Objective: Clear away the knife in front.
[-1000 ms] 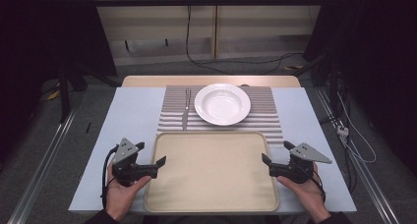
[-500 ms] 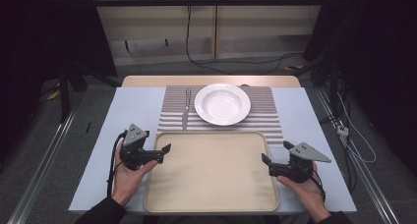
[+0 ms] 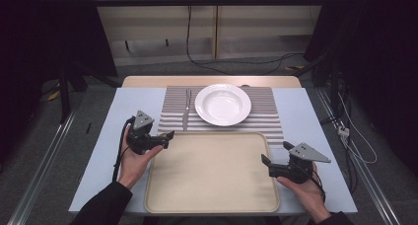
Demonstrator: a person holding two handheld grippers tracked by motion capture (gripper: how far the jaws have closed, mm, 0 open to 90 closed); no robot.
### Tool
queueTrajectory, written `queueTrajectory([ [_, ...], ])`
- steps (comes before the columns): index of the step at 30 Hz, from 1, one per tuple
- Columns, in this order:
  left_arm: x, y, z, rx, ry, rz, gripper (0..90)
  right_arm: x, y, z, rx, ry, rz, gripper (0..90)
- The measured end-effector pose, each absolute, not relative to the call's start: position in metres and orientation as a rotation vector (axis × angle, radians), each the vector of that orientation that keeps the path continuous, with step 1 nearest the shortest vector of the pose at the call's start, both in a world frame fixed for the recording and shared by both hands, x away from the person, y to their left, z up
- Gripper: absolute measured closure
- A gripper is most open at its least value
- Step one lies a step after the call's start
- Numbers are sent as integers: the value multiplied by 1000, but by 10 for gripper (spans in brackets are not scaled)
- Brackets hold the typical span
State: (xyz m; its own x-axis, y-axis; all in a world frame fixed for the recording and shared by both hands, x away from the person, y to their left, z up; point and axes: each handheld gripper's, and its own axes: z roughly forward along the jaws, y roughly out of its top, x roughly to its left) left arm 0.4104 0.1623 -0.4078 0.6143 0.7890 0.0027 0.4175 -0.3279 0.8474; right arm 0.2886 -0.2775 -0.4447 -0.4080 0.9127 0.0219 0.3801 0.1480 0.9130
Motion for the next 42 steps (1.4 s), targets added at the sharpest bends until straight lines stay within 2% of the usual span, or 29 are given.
queueTrajectory([
  [17, 475, 134, -409, 1968, 1015, 493, 142, 290, -277, -445, 1234, 1882, 1243, 86],
  [24, 506, 122, -413, 2006, 1045, 476, 187, 291, -276, -445, 1232, 1893, 1250, 84],
  [30, 528, 114, -418, 2041, 1087, 418, 236, 291, -275, -445, 1227, 1894, 1243, 84],
  [32, 534, 112, -418, 2058, 1088, 451, 244, 290, -276, -445, 1226, 1892, 1241, 84],
  [36, 547, 109, -417, 2045, 1107, 433, 279, 291, -276, -445, 1224, 1894, 1242, 84],
  [38, 553, 106, -419, 2054, 1123, 413, 309, 292, -275, -446, 1224, 1900, 1241, 84],
  [39, 555, 104, -420, 2048, 1127, 403, 351, 291, -275, -446, 1223, 1901, 1242, 84],
  [41, 561, 100, -424, 2056, 1146, 399, 351, 292, -275, -446, 1224, 1900, 1242, 84],
  [42, 564, 98, -426, 2065, 1159, 384, 380, 292, -276, -446, 1227, 1900, 1245, 84],
])
